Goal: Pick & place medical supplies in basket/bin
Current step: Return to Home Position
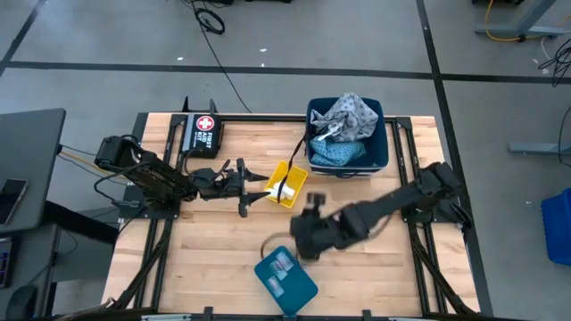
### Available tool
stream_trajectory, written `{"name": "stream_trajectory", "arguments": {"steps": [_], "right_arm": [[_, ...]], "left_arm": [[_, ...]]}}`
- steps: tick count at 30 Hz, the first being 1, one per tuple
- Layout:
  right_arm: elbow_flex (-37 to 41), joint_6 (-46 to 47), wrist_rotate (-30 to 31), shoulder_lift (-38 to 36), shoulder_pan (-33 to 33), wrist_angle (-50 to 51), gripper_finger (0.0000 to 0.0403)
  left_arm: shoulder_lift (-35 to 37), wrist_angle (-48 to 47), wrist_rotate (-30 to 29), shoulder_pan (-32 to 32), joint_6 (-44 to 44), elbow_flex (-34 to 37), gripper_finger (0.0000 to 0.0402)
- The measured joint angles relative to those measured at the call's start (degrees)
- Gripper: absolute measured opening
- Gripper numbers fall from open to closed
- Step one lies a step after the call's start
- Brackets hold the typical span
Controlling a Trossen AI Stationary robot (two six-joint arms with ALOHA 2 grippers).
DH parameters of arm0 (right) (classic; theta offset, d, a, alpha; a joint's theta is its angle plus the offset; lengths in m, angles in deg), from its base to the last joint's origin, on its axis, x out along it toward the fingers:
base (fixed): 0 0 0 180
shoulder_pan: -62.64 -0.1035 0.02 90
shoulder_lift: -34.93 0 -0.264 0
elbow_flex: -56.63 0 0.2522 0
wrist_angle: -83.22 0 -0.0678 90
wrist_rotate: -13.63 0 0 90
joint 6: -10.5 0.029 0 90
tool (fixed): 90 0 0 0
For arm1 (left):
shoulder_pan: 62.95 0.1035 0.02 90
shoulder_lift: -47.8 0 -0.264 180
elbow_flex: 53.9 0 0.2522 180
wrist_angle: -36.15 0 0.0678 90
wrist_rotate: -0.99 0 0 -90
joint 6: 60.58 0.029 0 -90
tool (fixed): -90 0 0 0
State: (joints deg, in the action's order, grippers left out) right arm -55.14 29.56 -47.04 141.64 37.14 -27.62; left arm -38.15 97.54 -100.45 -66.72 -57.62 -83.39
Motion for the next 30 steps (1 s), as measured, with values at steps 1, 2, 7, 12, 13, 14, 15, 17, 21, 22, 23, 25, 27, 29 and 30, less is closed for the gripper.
{"name": "stream_trajectory", "arguments": {"steps": [1, 2, 7, 12, 13, 14, 15, 17, 21, 22, 23, 25, 27, 29, 30], "right_arm": [[0.0, -2.7, 0.0, 0.0, -1.3, -4.6, 0.0133], [0.0, -5.4, 0.0, 0.0, -2.6, -9.6, 0.0126], [0.0, -18.6, -1.4, 0.0, -7.9, -29.9, 0.0105], [0.0, -27.1, -8.1, 0.0, -9.1, -46.6, 0.0103], [0.0, -28.4, -9.9, 0.0, -9.0, -49.4, 0.0103], [0.0, -29.6, -11.6, 0.0, -8.7, -52.1, 0.0103], [0.0, -30.7, -13.6, 0.0, -8.5, -55.1, 0.0103], [0.0, -33.1, -18.1, 0.0, -7.9, -60.8, 0.0103], [0.4, -36.6, -29.0, 0.0, -6.5, -71.6, 0.0103], [1.5, -37.4, -31.2, 0.0, -6.2, -75.8, 0.0103], [3.3, -38.0, -33.1, 0.0, -5.9, -81.3, 0.0103], [8.0, -39.1, -35.5, 0.1, -5.3, -93.4, 0.0103], [13.3, -40.2, -37.2, 0.2, -4.6, -106.3, 0.0103], [18.8, -41.3, -37.4, 0.1, -3.9, -117.7, 0.0103], [21.6, -41.5, -36.9, 0.1, -3.6, -122.7, 0.0103]], "left_arm": [[0.0, 0.0, 0.0, 0.0, 0.0, 0.0, 0.0213], [0.0, 0.0, 0.0, 0.0, 0.0, 0.0, 0.0213], [0.0, 0.1, 1.1, 0.0, -0.2, 0.0, 0.0213], [0.0, 0.1, 1.2, 0.0, -1.1, 0.0, 0.0213], [0.0, 0.1, 1.2, 0.0, -1.2, 0.0, 0.0213], [0.0, 0.1, 1.2, 0.0, -1.3, 0.0, 0.0213], [0.0, 0.1, 1.2, 0.0, -1.5, 0.0, 0.0213], [0.0, 0.1, 1.2, 0.0, -1.9, 0.0, 0.0213], [0.0, 0.1, 1.2, -1.0, -2.1, 0.0, 0.0213], [0.0, 0.1, 1.2, -1.3, -2.1, 0.0, 0.0213], [0.0, 0.0, 1.2, -1.6, -2.1, 0.0, 0.0213], [0.0, 0.0, 1.1, -2.0, -2.1, 0.0, 0.0213], [0.0, 0.0, 1.0, -2.3, -2.1, 0.0, 0.0213], [0.0, 0.0, 1.0, -2.6, -2.1, 0.0, 0.0213], [0.0, 0.0, 1.0, -2.7, -2.0, 0.0, 0.0213]]}}
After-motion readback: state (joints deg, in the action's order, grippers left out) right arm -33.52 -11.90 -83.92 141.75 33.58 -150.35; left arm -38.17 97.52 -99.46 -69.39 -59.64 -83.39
